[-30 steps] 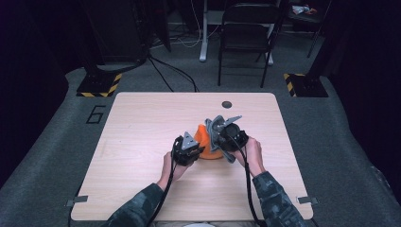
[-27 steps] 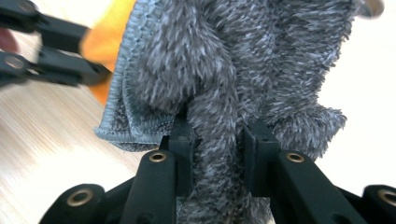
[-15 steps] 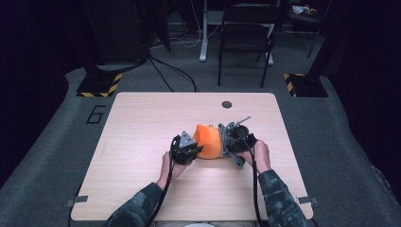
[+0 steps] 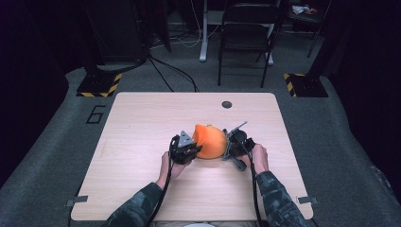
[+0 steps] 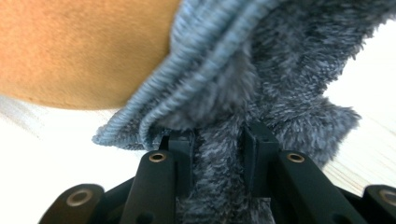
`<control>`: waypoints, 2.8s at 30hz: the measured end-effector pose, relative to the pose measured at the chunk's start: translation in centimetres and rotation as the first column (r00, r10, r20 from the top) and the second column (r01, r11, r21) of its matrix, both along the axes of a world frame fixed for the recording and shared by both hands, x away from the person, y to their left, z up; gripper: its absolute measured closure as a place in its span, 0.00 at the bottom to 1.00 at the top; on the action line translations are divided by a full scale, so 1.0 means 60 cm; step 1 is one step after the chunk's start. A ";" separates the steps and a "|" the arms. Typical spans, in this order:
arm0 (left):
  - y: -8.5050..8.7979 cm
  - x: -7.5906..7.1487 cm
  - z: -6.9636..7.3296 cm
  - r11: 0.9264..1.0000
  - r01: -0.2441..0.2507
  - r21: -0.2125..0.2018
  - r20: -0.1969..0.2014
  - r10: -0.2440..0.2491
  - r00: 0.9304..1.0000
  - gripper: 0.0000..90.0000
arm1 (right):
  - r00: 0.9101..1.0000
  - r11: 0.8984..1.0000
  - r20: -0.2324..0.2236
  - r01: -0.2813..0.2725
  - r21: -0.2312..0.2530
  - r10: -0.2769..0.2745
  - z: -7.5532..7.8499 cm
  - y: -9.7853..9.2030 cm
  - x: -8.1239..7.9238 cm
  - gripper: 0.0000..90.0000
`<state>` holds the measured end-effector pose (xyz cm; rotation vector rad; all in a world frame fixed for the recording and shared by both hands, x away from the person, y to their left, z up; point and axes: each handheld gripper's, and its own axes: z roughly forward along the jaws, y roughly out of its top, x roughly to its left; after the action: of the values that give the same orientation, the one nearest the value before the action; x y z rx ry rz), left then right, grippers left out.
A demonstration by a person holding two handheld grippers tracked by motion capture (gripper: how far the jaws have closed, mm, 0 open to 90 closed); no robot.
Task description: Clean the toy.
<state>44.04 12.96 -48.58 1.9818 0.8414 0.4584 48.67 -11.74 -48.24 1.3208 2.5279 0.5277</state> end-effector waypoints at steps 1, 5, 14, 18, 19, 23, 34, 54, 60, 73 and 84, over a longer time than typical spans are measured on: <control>0.001 0.000 0.000 1.000 -0.002 -0.001 -0.009 0.002 1.000 0.86 | 1.000 1.000 0.017 0.003 -0.012 -0.003 0.006 -0.002 -0.001 0.77; 0.006 0.004 0.000 1.000 -0.002 -0.003 -0.013 0.002 1.000 0.86 | 0.999 1.000 0.052 0.003 0.020 -0.004 0.038 -0.009 -0.005 0.77; 0.007 0.004 -0.001 1.000 -0.006 -0.002 -0.011 0.006 1.000 0.86 | 0.988 0.985 0.147 -0.072 0.159 0.049 0.101 0.003 -0.029 0.77; 0.007 0.004 0.000 1.000 -0.001 0.003 -0.013 0.001 1.000 0.83 | 0.987 0.987 0.152 -0.079 0.143 0.057 0.077 0.027 -0.029 0.77; 0.008 0.004 0.001 1.000 -0.001 0.007 -0.006 0.001 1.000 0.81 | 0.986 0.986 0.155 -0.078 0.150 0.055 0.075 0.024 -0.028 0.77; 0.003 -0.002 0.006 0.999 -0.007 0.049 0.014 0.007 1.000 0.67 | 0.986 0.982 0.162 -0.071 0.174 0.043 0.072 0.018 -0.024 0.77; -0.018 -0.008 -0.015 0.986 -0.026 0.166 0.102 0.009 0.995 0.75 | 0.984 0.980 0.180 -0.054 0.194 0.019 0.067 0.013 -0.018 0.77; 0.002 -0.011 0.021 0.990 0.007 -0.140 -0.087 -0.019 0.996 0.90 | 0.970 0.962 0.239 -0.114 0.248 0.053 0.148 0.020 -0.049 0.77; 0.002 -0.012 0.014 0.999 -0.012 -0.043 -0.052 0.010 0.999 0.89 | 0.963 0.970 0.245 -0.158 0.185 0.110 0.140 0.065 -0.055 0.76; -0.014 -0.023 0.001 0.994 -0.086 0.065 0.036 0.084 0.996 0.87 | 0.952 0.979 0.273 -0.172 0.106 0.138 0.105 0.094 -0.042 0.76; -0.003 -0.023 -0.008 0.994 -0.087 0.064 0.039 0.084 0.996 0.87 | 0.963 0.982 0.228 -0.168 0.081 0.146 0.102 0.082 -0.036 0.76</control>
<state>42.68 12.76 -49.06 1.9972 0.9016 0.5764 46.54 -6.82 -42.10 1.0313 2.4589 0.7967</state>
